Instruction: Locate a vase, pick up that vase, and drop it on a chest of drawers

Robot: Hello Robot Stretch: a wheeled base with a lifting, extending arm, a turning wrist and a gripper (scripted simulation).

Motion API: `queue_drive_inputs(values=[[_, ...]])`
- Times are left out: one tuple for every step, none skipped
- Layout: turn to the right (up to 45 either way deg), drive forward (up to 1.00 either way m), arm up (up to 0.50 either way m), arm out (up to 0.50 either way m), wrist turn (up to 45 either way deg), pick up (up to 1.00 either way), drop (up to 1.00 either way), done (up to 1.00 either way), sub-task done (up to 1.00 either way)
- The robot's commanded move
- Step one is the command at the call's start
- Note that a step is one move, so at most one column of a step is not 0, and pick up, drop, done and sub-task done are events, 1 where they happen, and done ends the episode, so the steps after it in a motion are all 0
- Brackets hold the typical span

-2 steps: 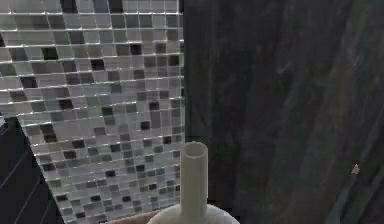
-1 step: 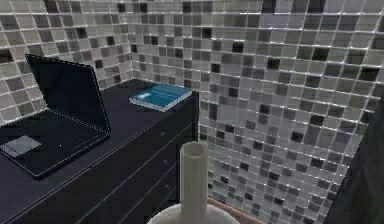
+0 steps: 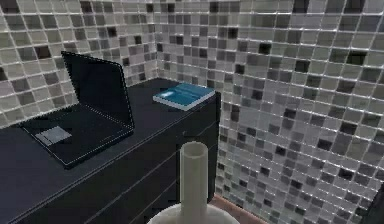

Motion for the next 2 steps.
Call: queue_drive_inputs(values=[[45.0, 0.00, 0.00, 0.00, 0.0, 0.00, 0.00, 0.00, 0.00], [45.0, 0.00, 0.00, 0.00, 0.0, 0.00, 0.00, 0.00, 0.00]])
